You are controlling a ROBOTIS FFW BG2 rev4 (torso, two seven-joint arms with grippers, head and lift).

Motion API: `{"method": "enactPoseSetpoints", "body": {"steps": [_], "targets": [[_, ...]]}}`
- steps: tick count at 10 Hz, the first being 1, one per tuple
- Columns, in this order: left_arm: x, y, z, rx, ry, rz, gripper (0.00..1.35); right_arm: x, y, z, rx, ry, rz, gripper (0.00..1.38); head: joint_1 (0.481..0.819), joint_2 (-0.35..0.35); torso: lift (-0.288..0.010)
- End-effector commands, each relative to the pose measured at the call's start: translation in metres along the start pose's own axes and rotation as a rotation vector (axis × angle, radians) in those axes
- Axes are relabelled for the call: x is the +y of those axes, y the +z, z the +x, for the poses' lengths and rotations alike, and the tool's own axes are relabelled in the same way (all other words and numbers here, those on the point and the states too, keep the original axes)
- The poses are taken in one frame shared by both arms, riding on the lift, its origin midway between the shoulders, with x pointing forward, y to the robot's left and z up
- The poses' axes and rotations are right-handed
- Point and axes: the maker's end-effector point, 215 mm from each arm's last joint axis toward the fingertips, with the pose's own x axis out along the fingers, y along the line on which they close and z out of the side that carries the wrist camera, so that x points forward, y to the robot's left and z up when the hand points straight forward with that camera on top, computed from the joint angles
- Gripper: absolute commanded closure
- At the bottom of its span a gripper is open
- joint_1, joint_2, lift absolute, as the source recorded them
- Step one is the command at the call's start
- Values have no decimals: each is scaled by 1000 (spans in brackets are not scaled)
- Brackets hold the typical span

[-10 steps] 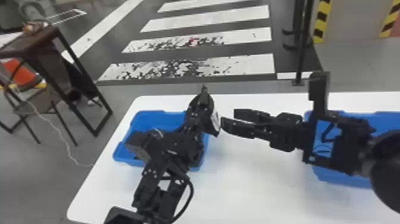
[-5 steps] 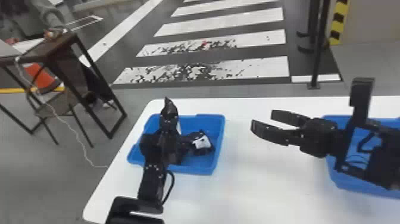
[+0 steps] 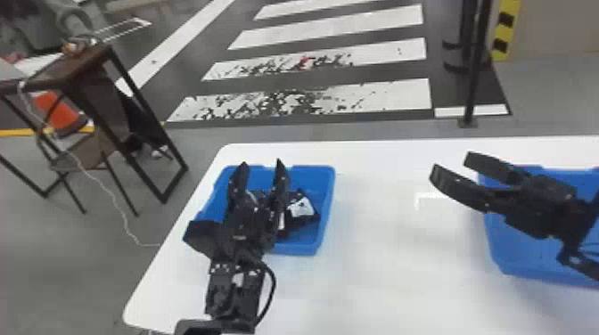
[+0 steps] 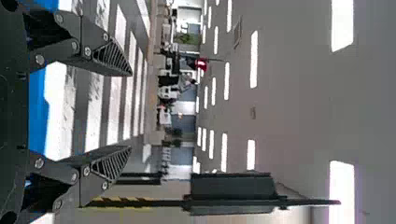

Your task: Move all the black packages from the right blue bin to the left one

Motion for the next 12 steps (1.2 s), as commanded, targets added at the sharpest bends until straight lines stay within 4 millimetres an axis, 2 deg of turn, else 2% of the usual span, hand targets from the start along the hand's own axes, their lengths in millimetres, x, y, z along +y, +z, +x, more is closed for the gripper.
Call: {"method": "enactPoseSetpoints", "body": {"steps": [1,2,3,4,6,7,9,10,11,12], "targets": [[-37,32,-15,-42,-40,-172,116,-19,19,-33,-88,-83,-42,125,695,286,-140],[-49,43,-25,-31,-65,-171,116,-30,25,-58,-110,-162,-96,125,695,233,-140],[-56,54,-41,-32,-82,-131,116,-31,31,-83,-140,-243,-152,130,695,206,-140],[-63,55,-54,-20,-101,-59,116,-31,26,-112,-129,-333,-199,130,695,159,-140],[-69,36,-67,40,-123,13,116,-25,18,-154,-112,-458,-269,131,695,94,-140],[-62,26,-75,75,-111,38,116,-22,23,-172,-107,-517,-323,131,695,69,-140],[-50,19,-91,133,-82,76,116,-30,3,-207,-74,-595,-331,131,695,48,-140],[-45,4,-98,189,-72,63,116,-30,-6,-222,-61,-621,-318,131,695,38,-140],[-49,-5,-101,224,-73,37,116,-31,-8,-230,-61,-637,-309,131,695,29,-140],[-53,-1,-99,215,-80,30,116,-31,-9,-230,-58,-637,-309,131,695,16,-140]]}}
